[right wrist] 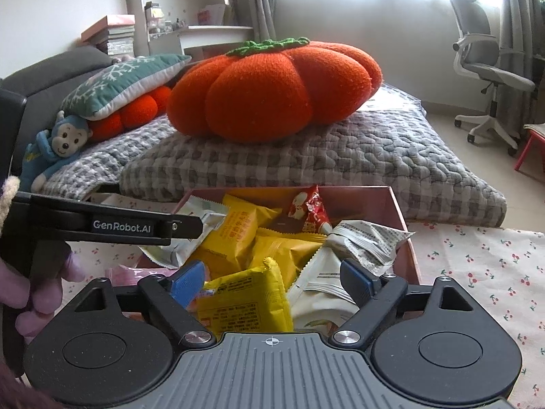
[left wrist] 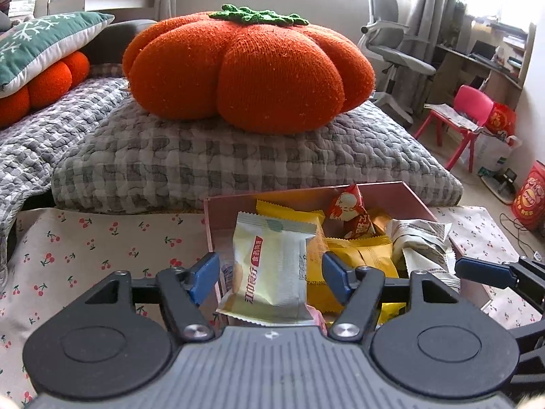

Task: Organize snacks
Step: 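Carry both packets over the box, lower them in and open both tools, then withdraw both tools from the box toward the remaining snacks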

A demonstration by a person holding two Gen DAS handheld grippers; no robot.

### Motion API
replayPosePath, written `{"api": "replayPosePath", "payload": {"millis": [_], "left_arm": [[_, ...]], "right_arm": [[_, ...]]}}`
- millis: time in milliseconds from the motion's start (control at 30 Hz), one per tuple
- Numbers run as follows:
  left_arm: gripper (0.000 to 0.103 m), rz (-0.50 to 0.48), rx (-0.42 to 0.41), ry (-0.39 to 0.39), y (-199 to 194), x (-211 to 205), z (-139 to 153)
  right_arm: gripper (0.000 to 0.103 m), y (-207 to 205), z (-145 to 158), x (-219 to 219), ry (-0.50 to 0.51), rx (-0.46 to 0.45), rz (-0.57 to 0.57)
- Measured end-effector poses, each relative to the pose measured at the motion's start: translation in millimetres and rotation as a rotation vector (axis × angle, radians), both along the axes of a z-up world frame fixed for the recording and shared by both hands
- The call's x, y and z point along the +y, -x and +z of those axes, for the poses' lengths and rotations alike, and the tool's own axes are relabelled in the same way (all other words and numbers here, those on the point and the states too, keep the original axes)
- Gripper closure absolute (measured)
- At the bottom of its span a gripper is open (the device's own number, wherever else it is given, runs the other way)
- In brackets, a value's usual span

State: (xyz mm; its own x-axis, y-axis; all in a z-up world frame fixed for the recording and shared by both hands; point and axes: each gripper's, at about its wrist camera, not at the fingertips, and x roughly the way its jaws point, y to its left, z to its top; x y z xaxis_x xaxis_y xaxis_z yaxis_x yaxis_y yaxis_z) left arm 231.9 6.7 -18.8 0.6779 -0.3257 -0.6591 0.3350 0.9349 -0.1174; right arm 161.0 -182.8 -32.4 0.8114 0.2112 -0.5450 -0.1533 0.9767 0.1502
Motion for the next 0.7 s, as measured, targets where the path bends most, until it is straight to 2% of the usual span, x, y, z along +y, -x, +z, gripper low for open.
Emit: {"api": "replayPosePath", "payload": {"millis": [700], "left_arm": [[0.021,0.005,0.007,-0.010,62,-5,11]], "right_arm": [[0.011,58,23,-22,0.026,-0.001,0.027]]}}
